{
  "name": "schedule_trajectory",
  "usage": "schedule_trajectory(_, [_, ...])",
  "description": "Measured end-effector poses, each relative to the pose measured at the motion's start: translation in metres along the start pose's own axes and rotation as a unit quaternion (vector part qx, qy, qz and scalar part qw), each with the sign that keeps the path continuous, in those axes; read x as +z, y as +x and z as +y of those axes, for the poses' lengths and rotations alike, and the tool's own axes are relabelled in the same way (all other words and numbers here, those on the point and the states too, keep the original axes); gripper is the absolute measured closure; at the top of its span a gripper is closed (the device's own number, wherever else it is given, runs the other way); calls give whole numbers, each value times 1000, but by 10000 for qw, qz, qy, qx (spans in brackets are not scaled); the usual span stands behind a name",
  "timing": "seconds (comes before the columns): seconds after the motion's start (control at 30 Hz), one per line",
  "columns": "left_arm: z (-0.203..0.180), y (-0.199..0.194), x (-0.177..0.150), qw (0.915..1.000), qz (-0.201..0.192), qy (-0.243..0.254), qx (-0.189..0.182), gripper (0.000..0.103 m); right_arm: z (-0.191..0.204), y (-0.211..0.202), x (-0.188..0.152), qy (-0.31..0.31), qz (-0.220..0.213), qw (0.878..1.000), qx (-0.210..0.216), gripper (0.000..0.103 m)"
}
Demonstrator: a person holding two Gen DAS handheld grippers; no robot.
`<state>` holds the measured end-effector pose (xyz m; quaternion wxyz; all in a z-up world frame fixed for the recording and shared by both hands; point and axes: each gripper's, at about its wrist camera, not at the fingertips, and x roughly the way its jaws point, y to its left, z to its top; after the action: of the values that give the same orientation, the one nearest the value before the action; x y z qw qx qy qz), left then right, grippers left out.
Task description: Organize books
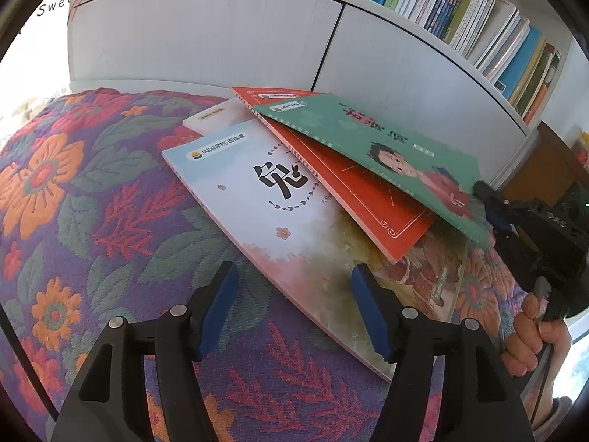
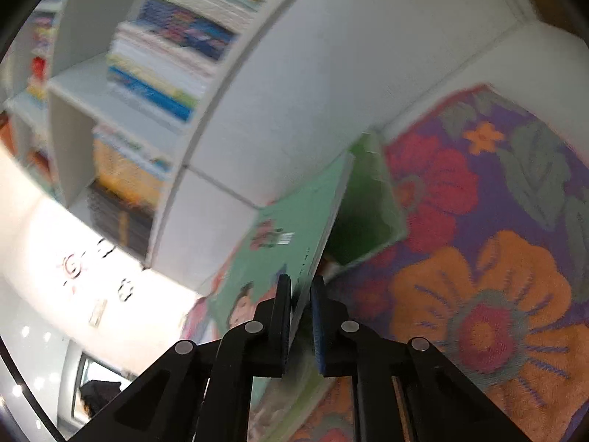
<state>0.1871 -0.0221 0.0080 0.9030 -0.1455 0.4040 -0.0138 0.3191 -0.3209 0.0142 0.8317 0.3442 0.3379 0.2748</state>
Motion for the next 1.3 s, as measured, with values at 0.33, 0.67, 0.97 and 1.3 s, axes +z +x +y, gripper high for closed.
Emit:
schedule_trajectory(0.33, [-1,0,0,10000,-2,0,6,40,-3,18,-12,309,672,9968,299,92])
schedule_trajectory(0.67, [18,-12,3,9970,434,-567,-299,41,32,-22,-77,451,631,9970,-19,96])
schedule_trajectory(0.97, [45,-50,-28,9891,1104,-796,-559,43,69,-89,-190,447,1758,9831,-232,95])
schedule_trajectory(1.3, [15,-75,-52,9887,1187,196,-896,43,72,-125,-183,375,2063,9772,341,85])
